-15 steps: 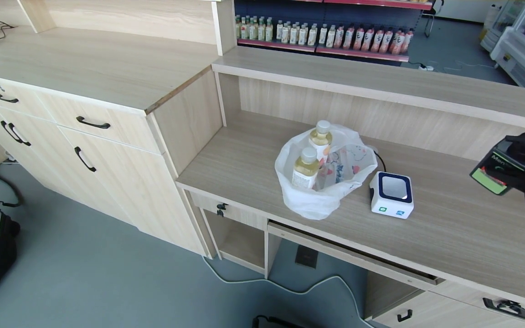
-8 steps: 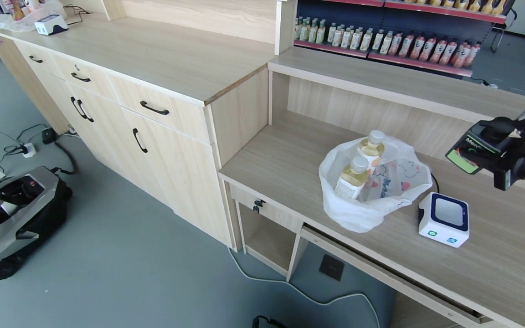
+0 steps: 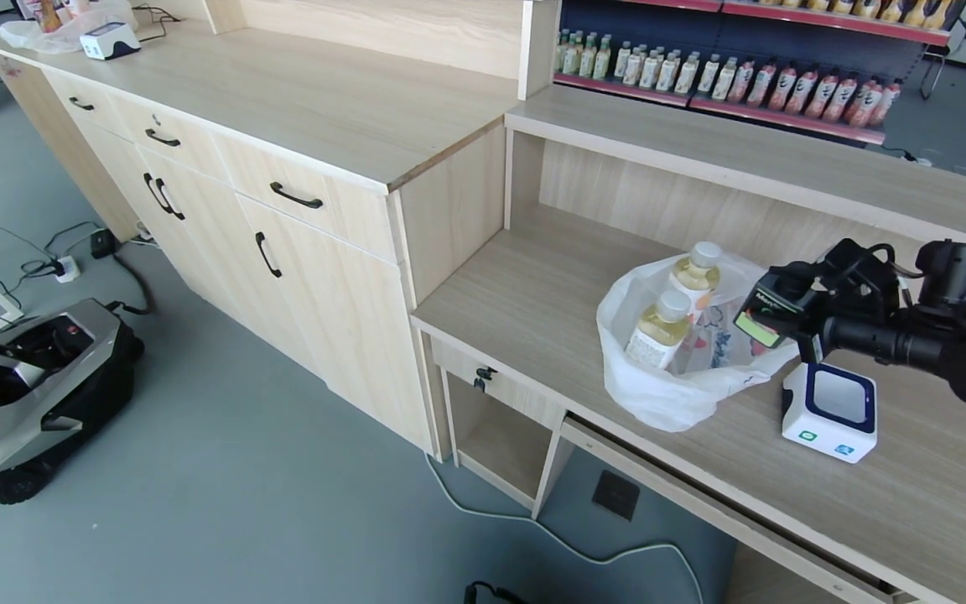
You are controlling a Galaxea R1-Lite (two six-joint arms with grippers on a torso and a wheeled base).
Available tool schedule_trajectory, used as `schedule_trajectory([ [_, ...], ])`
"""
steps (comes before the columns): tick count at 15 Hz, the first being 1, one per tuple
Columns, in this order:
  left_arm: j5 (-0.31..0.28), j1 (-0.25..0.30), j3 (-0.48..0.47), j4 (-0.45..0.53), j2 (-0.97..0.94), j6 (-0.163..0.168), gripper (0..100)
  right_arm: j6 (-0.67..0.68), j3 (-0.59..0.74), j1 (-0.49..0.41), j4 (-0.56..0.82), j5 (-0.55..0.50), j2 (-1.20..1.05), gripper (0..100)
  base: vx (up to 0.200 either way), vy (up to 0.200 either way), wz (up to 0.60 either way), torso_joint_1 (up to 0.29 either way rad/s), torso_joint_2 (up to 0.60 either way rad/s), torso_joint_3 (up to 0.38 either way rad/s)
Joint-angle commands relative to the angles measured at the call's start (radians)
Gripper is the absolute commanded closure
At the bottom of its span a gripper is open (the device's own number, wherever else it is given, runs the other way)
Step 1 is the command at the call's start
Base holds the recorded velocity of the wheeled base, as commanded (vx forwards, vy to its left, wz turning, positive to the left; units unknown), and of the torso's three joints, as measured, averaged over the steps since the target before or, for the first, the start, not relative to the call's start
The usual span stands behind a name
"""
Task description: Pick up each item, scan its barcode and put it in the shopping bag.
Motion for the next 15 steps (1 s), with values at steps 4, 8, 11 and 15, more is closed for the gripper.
schedule_trajectory([
  [4, 0.0, 0.0, 0.0, 0.0, 0.0, 0.0, 0, -0.002, -0.076, 0.055, -0.002, 0.004, 0.167, 100, 0.0, 0.0, 0.0, 0.0, 0.0, 0.0],
  [8, 0.0, 0.0, 0.0, 0.0, 0.0, 0.0, 0, -0.003, -0.123, 0.088, -0.013, 0.002, 0.225, 100, 0.0, 0.0, 0.0, 0.0, 0.0, 0.0],
  [11, 0.0, 0.0, 0.0, 0.0, 0.0, 0.0, 0, -0.005, -0.166, 0.105, -0.016, 0.002, 0.265, 100, 0.0, 0.0, 0.0, 0.0, 0.0, 0.0],
  [15, 0.0, 0.0, 0.0, 0.0, 0.0, 0.0, 0, -0.006, -0.15, 0.099, -0.016, 0.002, 0.298, 100, 0.0, 0.0, 0.0, 0.0, 0.0, 0.0],
])
